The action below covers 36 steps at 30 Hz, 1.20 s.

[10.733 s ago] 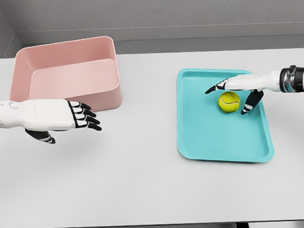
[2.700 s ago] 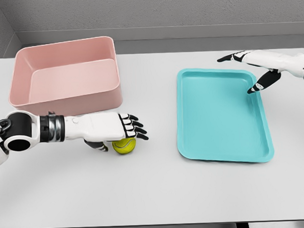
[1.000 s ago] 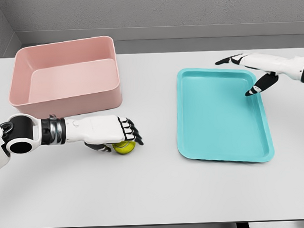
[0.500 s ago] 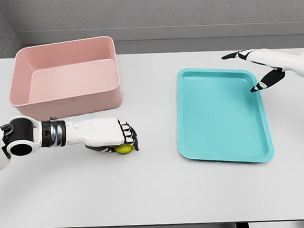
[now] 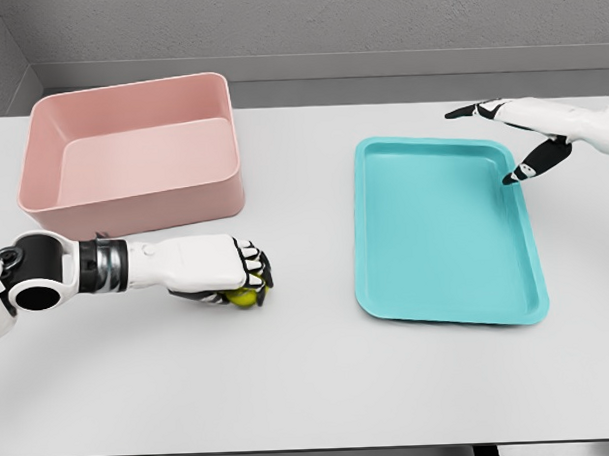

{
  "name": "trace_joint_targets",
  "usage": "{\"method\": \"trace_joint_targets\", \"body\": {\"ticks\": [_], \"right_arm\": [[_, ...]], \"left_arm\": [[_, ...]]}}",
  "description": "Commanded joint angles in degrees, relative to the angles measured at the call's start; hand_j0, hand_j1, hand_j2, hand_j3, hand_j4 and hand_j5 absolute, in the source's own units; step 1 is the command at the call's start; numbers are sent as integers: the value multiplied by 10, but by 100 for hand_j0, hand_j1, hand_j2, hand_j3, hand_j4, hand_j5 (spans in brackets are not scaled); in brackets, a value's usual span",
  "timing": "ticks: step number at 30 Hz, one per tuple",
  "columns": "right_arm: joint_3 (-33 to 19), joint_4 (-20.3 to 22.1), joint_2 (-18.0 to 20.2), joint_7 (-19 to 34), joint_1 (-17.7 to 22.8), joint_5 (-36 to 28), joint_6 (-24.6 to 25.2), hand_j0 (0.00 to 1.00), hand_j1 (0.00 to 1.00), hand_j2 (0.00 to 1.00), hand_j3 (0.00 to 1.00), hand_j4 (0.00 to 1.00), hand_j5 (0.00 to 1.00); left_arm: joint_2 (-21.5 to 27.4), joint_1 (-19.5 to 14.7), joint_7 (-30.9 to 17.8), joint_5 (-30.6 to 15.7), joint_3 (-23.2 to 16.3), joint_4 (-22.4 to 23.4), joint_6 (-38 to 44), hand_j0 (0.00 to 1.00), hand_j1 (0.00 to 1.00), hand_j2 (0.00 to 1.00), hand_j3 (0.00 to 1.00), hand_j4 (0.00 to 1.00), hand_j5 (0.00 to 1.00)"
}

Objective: Put the tennis from the blue tray into the pink basket with both arms

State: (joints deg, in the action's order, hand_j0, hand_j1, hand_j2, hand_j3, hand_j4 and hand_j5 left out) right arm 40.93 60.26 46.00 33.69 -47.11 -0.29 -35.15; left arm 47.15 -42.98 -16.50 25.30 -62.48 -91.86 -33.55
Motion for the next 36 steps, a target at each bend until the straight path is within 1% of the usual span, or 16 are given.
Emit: {"method": "trace_joint_targets", "body": {"ticks": [1,5,7,12,15,16,19,23,25,31,33,36], "right_arm": [[-1,0,1,0,0,-4,2,100,100,100,100,100,100],[-1,0,1,0,0,-4,2,100,100,100,100,100,100],[-1,0,1,0,0,-4,2,100,100,100,100,100,100],[-1,0,4,0,0,-4,2,100,100,100,100,100,100],[-1,0,5,0,0,-5,2,100,100,100,100,100,100],[-1,0,5,-1,0,-5,2,100,100,100,100,100,100],[-1,0,5,-1,-1,-4,2,100,100,100,100,100,100],[-1,0,6,-1,0,-5,2,100,100,100,100,100,100],[-1,0,6,-1,0,-4,2,100,100,100,100,100,100],[-1,0,6,-1,0,-4,2,100,100,100,100,100,100],[-1,0,6,-1,-1,-5,2,100,100,100,100,100,100],[-1,0,6,-2,-1,-5,2,100,100,100,100,100,100]], "left_arm": [[0,0,1,-7,2,-4,-1,50,50,50,50,50,50],[2,0,1,-9,12,-17,-7,49,49,49,49,49,49],[13,-1,1,-10,20,-29,-10,49,49,49,49,49,49],[33,-5,1,-17,30,-39,-15,49,49,49,49,49,49],[42,-8,1,-24,42,-46,-15,49,49,49,49,49,49],[43,-8,1,-24,49,-47,-15,49,49,49,49,49,49],[51,-16,1,-28,50,-49,-15,49,49,49,49,49,49],[52,-18,1,-28,52,-49,-15,49,49,49,49,49,49],[55,-18,1,-31,61,-49,-15,48,48,48,48,48,48],[60,-37,1,-32,61,-47,-15,49,49,49,49,49,49],[62,-38,1,-35,61,-46,-15,49,49,49,49,49,49],[64,-54,1,-37,61,-43,-15,48,48,48,48,48,48]]}}
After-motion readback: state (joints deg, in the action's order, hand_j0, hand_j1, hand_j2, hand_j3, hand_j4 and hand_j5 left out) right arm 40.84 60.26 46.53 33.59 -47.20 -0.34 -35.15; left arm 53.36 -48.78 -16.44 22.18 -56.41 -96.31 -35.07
